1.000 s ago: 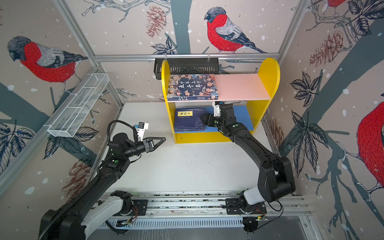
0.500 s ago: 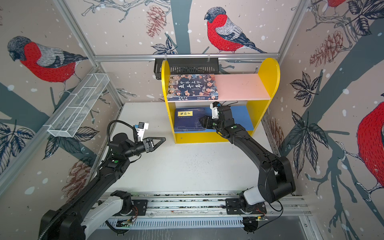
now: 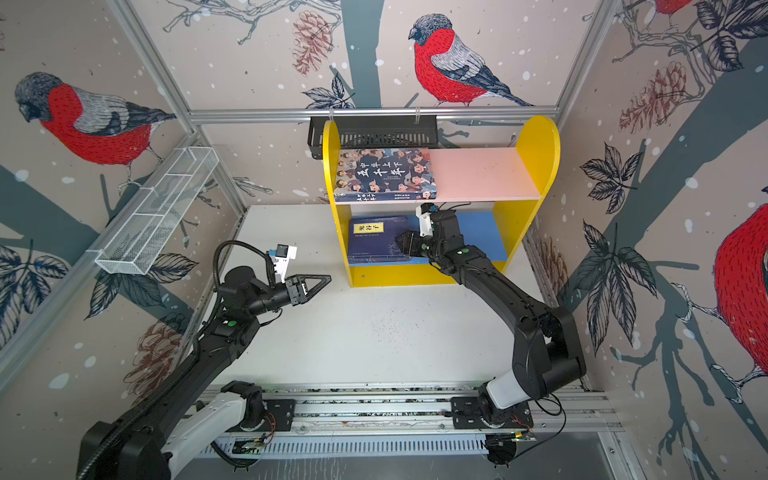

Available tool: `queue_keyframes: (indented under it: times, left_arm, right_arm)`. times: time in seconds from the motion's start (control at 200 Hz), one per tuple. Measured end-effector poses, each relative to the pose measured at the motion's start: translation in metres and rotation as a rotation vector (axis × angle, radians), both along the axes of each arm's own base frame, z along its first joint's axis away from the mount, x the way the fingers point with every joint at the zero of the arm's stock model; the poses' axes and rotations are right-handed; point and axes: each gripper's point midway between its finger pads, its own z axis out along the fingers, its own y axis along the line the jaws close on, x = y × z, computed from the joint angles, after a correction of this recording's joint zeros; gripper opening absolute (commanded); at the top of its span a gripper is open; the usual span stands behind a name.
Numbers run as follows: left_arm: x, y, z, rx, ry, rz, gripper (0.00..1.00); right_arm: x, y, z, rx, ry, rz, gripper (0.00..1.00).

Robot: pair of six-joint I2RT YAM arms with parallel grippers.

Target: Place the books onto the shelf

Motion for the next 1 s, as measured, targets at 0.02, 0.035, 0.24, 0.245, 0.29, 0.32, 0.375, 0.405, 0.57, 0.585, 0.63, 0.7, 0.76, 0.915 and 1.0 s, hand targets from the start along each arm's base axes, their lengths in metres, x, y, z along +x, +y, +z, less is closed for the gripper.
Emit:
queue_keyframes:
  times: [0.02,0.035,0.24,0.245,0.29,0.32,0.375,0.405,0.57,0.585,0.63,0.7,0.76,0.915,1.0]
  left_arm:
    - [0.000,0.000,0.000,0.000,0.000,0.000,0.69]
    - [0.000,0.000,0.000,0.000,0.000,0.000,0.69]
    - [0.004,0.002,0.000,0.030,-0.027,0.017,0.67]
    - [0.005,0.002,0.000,0.034,-0.032,0.018,0.67]
    - [0.007,0.002,0.003,0.060,-0.060,0.017,0.66]
    - [0.011,0.002,0.005,0.088,-0.087,0.028,0.66]
    - [0.019,0.003,0.010,0.145,-0.148,0.042,0.65]
    - [0.022,0.003,0.011,0.181,-0.185,0.046,0.65]
    - [0.035,0.007,0.003,0.373,-0.336,0.064,0.65]
    - [0.036,0.008,0.001,0.389,-0.346,0.067,0.65]
    - [0.039,0.009,-0.004,0.429,-0.370,0.071,0.64]
    - [0.041,0.011,-0.012,0.479,-0.400,0.069,0.63]
    - [0.043,0.012,-0.018,0.513,-0.422,0.068,0.63]
    - [0.047,0.011,-0.043,0.588,-0.444,0.037,0.63]
    - [0.051,0.008,-0.052,0.614,-0.458,0.016,0.64]
  right_arm:
    - [0.000,0.000,0.000,0.000,0.000,0.000,0.57]
    - [0.000,0.000,0.000,0.000,0.000,0.001,0.57]
    - [0.001,0.001,0.001,-0.007,0.000,-0.002,0.62]
    - [0.001,0.001,0.001,-0.007,-0.001,-0.003,0.62]
    - [0.001,-0.001,0.002,-0.012,-0.004,-0.011,0.63]
    - [0.001,-0.003,0.003,-0.017,-0.008,-0.023,0.64]
    - [0.000,-0.007,0.008,-0.019,-0.018,-0.033,0.65]
    - [-0.001,-0.009,0.012,-0.019,-0.028,-0.040,0.65]
    - [-0.014,-0.030,0.019,-0.033,-0.053,-0.081,0.67]
    - [-0.017,-0.032,0.018,-0.039,-0.053,-0.085,0.67]
    - [-0.023,-0.039,0.017,-0.046,-0.057,-0.092,0.67]
    - [-0.035,-0.048,0.011,-0.062,-0.053,-0.107,0.67]
    - [-0.047,-0.053,0.007,-0.070,-0.046,-0.109,0.67]
    - [-0.069,-0.068,0.002,-0.085,-0.061,-0.141,0.68]
    - [-0.075,-0.075,-0.001,-0.094,-0.068,-0.164,0.68]
